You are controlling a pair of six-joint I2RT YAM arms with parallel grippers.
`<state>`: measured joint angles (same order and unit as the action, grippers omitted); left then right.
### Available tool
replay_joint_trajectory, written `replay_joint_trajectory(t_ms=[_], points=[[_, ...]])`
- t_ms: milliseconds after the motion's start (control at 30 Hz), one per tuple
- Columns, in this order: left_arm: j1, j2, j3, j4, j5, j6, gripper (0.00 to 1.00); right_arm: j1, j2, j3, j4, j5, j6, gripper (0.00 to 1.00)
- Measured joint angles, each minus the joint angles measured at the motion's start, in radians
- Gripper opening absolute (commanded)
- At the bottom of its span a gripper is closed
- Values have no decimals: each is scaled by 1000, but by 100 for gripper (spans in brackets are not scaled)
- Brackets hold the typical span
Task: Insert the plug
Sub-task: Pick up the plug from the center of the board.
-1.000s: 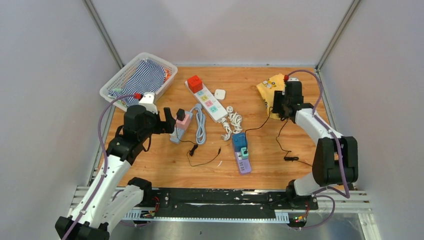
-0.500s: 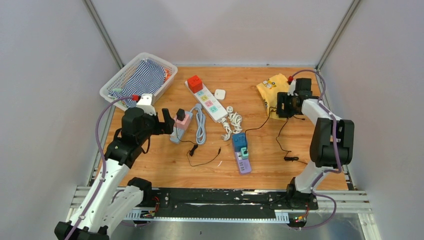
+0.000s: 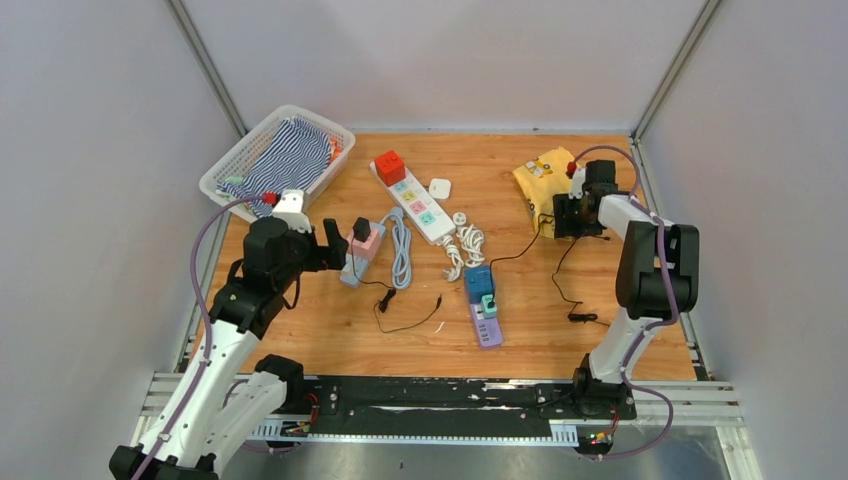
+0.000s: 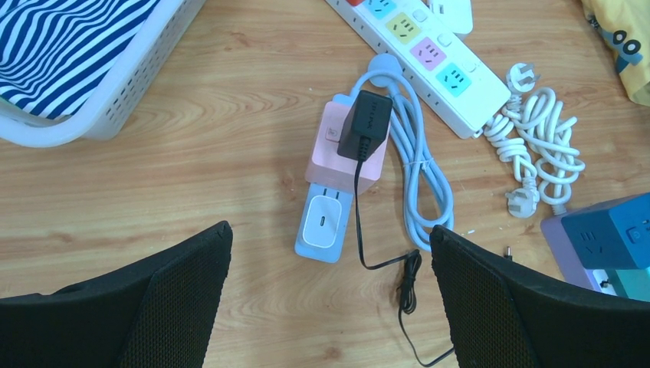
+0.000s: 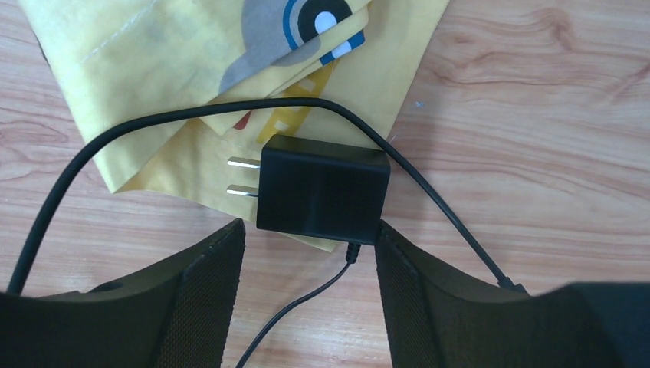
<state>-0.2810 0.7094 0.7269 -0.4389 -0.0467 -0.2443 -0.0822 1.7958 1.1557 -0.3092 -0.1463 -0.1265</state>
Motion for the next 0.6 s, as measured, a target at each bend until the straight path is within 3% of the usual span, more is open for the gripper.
replay_joint_trajectory(t_ms=[133, 200, 367, 600], points=[[0, 0, -3, 0, -3, -2, 100, 0, 10, 0, -3, 0, -11, 42], [0, -2, -3, 0, -5, -3, 100, 0, 10, 0, -3, 0, -13, 37], [0, -5, -5, 3, -8, -6, 100, 2, -19, -2, -8, 24, -9, 34], [0, -5, -5, 4, -9, -23, 100, 35, -181, -4, -30, 126, 14, 33]])
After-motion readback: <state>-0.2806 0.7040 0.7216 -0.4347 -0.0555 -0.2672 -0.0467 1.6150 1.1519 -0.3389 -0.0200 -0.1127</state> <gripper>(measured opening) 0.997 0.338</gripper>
